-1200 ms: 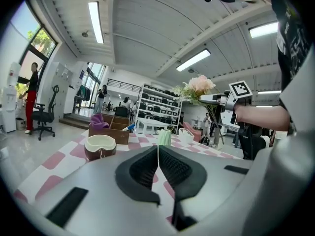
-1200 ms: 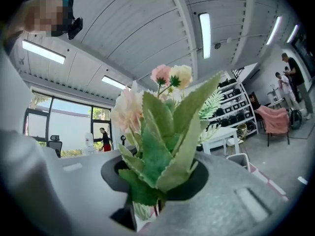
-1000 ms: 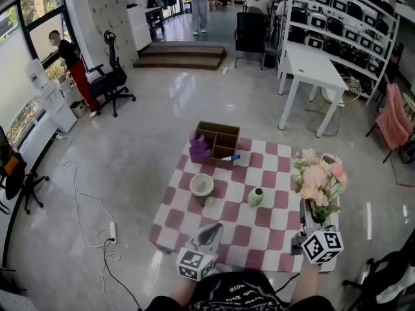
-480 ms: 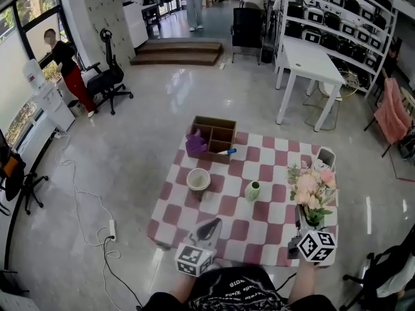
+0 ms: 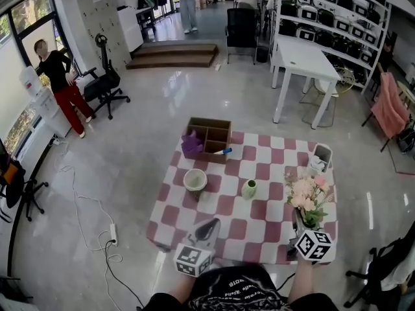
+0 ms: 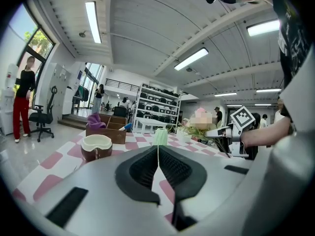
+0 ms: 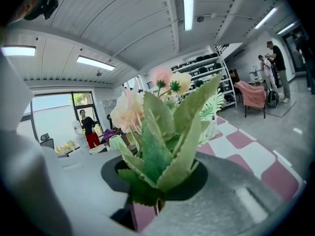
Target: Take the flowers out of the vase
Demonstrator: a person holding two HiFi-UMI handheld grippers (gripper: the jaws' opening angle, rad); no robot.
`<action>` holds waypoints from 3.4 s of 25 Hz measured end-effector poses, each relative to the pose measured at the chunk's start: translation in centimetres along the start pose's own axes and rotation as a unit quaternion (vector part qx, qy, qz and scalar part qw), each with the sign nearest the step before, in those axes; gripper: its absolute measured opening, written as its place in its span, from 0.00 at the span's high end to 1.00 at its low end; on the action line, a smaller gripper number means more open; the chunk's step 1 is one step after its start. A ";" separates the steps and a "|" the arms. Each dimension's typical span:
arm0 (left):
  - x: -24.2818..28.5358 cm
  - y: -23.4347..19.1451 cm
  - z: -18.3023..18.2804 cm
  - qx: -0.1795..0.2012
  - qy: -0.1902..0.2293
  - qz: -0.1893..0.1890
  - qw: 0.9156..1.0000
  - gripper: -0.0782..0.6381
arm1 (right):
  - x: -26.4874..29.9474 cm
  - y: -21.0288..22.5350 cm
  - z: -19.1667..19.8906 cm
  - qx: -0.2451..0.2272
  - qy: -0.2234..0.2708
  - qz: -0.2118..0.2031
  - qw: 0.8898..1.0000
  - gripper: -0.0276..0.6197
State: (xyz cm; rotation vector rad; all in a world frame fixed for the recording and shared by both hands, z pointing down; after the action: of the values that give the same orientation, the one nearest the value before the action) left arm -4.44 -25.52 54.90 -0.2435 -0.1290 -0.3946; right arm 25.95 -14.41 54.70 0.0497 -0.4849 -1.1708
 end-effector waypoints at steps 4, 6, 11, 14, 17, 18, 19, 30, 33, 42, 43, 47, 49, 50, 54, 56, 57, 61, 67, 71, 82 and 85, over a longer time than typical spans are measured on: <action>0.1 0.0 0.2 -0.001 -0.002 -0.002 1.000 0.87 | 0.4 0.2 1.2 -0.005 -0.018 0.000 1.000 0.78; 0.1 0.0 0.2 -0.001 -0.002 -0.002 1.000 0.87 | 0.6 0.5 1.8 -0.006 -0.029 0.003 1.000 0.78; 0.3 -0.4 0.2 -0.002 0.000 -0.008 1.000 0.87 | 1.3 1.3 2.9 0.001 -0.049 0.011 0.999 0.78; 0.5 -0.2 0.2 -0.003 -0.003 -0.006 1.000 0.87 | 1.7 1.6 3.2 0.004 -0.071 0.011 0.997 0.78; 0.6 -0.2 0.3 -0.003 -0.005 -0.006 1.000 0.87 | 2.0 1.5 4.0 0.003 -0.101 0.011 0.995 0.78; 0.7 -0.2 0.3 -0.004 -0.005 -0.006 1.000 0.87 | 2.2 1.5 4.3 0.001 -0.110 0.013 0.994 0.77; 0.7 -0.3 0.3 -0.005 -0.005 -0.007 1.000 0.87 | 2.3 1.6 4.6 -0.001 -0.117 0.015 0.993 0.77; 0.5 -1.0 0.8 -0.011 -0.006 -0.014 1.000 0.87 | 3.2 1.9 6.0 -0.003 -0.155 0.034 0.987 0.73; 0.4 -1.0 0.9 -0.014 -0.007 -0.014 1.000 0.87 | 3.3 1.9 6.5 -0.007 -0.170 0.036 0.985 0.70; 0.6 -1.3 1.1 -0.020 -0.014 -0.008 1.000 0.87 | 3.2 1.2 6.8 0.004 -0.179 0.017 0.984 0.45; 0.7 -1.3 1.2 -0.020 -0.016 -0.005 1.000 0.87 | 3.1 1.1 6.9 0.007 -0.179 0.015 0.984 0.42; 1.2 -1.0 1.5 -0.023 -0.021 0.003 0.999 0.87 | 2.8 1.1 6.9 -0.009 -0.178 0.020 0.984 0.31; 1.5 -0.9 1.4 -0.022 -0.021 0.006 1.000 0.87 | 2.4 0.8 6.5 -0.002 -0.165 0.005 0.986 0.25; 1.6 -0.8 1.4 -0.020 -0.021 0.008 1.000 0.87 | 2.1 0.6 6.3 0.002 -0.158 0.000 0.987 0.23; 2.0 -0.5 1.2 -0.020 -0.023 0.019 0.999 0.87 | 0.7 0.5 5.5 -0.012 -0.143 0.003 0.990 0.20; 2.0 -0.3 1.1 -0.018 -0.022 0.024 0.999 0.87 | 0.1 0.2 5.0 -0.020 -0.136 0.002 0.991 0.20; 2.0 -0.2 1.0 -0.016 -0.022 0.026 0.999 0.87 | -0.2 0.1 4.7 -0.020 -0.129 0.000 0.991 0.19; 1.9 0.4 0.7 -0.009 -0.018 0.034 0.999 0.87 | -1.7 -0.4 3.3 -0.008 -0.090 -0.001 0.996 0.19; 1.5 1.0 -0.5 0.003 -0.002 0.041 0.999 0.87 | -3.9 -1.8 0.0 -0.061 -0.037 -0.003 0.997 0.19; 1.0 0.8 -1.3 0.010 0.006 0.039 0.999 0.87 | -5.5 -3.4 -2.6 -0.087 0.003 -0.018 0.996 0.19; 0.8 1.6 -1.7 0.033 0.011 0.051 0.998 0.87 | -7.2 -7.2 -5.0 -0.136 0.040 -0.057 0.988 0.20; 0.5 1.5 -2.2 0.032 0.018 0.049 0.998 0.87 | -7.0 -7.4 -4.1 -0.132 0.033 -0.063 0.989 0.20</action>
State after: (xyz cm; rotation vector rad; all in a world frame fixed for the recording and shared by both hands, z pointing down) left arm -3.22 -24.89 52.54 -0.1792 -0.0932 -0.2966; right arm 19.06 -11.96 46.50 -0.1105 -0.2673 -1.3448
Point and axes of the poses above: the fingertips, and each gripper's own axes: x forward along the fingers, y to its right, z out of its underside, the point moved 5 cm from there along -x, backward along the fingers, and after that the axes turned 9 degrees about z, right-handed, at the moved point
